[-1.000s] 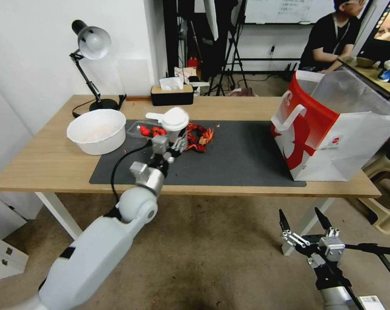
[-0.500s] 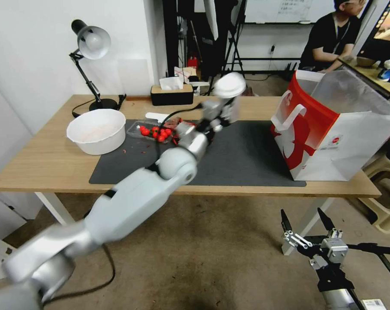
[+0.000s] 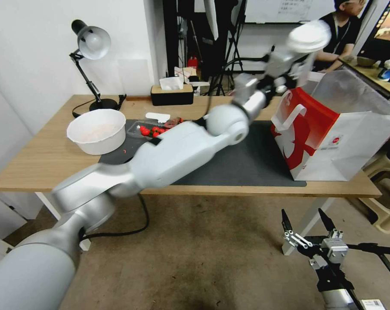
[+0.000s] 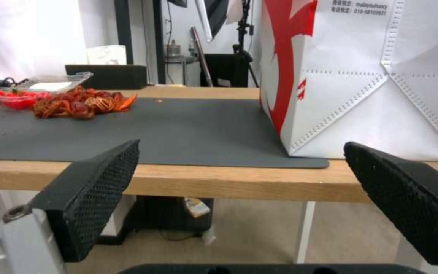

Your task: Pick up the trash from the table and place it into the takeout bag.

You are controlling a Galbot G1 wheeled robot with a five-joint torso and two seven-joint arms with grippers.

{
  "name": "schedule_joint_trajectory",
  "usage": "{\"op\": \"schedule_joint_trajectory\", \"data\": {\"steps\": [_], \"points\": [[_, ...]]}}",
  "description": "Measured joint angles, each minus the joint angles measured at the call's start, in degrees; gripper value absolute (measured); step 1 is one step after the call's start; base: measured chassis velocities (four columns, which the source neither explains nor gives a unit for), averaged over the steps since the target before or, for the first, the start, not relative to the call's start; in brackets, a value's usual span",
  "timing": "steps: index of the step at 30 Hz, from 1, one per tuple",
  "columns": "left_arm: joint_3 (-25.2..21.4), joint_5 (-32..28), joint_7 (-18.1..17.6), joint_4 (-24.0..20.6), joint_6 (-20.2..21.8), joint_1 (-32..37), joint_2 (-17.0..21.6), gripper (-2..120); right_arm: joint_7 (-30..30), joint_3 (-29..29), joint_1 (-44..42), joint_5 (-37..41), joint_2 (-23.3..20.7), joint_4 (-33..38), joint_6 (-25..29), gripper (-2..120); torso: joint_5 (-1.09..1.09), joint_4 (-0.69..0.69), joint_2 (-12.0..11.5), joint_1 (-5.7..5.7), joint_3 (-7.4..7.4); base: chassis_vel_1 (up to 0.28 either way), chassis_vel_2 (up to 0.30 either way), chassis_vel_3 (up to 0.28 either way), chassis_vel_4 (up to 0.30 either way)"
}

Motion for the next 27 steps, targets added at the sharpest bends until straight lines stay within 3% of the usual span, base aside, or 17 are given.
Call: {"op": "schedule_joint_trajectory", "data": {"steps": [4, 14, 27], "points": [[3.3, -0.1, 1.1, 4.5, -1.2, -2.6, -3.9, 0, 0.0, 0.1, 0.0, 0.0, 0.2, -0.2, 0.1, 100, 0.0, -0.03, 0.0, -0.01, -0.01, 0.0, 0.0, 0.0, 0.0], [12.0, 1.5, 2.4, 12.7, -2.3, -5.2, -4.1, 0, -0.1, 0.7, -0.1, 0.5, 0.3, -0.9, 0.9, 100, -0.01, 0.02, 0.0, -0.01, 0.0, 0.0, 0.0, 0.0, 0.0], [14.9, 4.2, 2.0, 13.3, 3.3, -8.0, -3.8, 1, -0.4, 1.8, -1.2, 1.6, 0.2, -0.7, 2.4, 100, -0.02, 0.02, 0.0, -0.01, 0.0, 0.0, 0.0, 0.0, 0.0]]}}
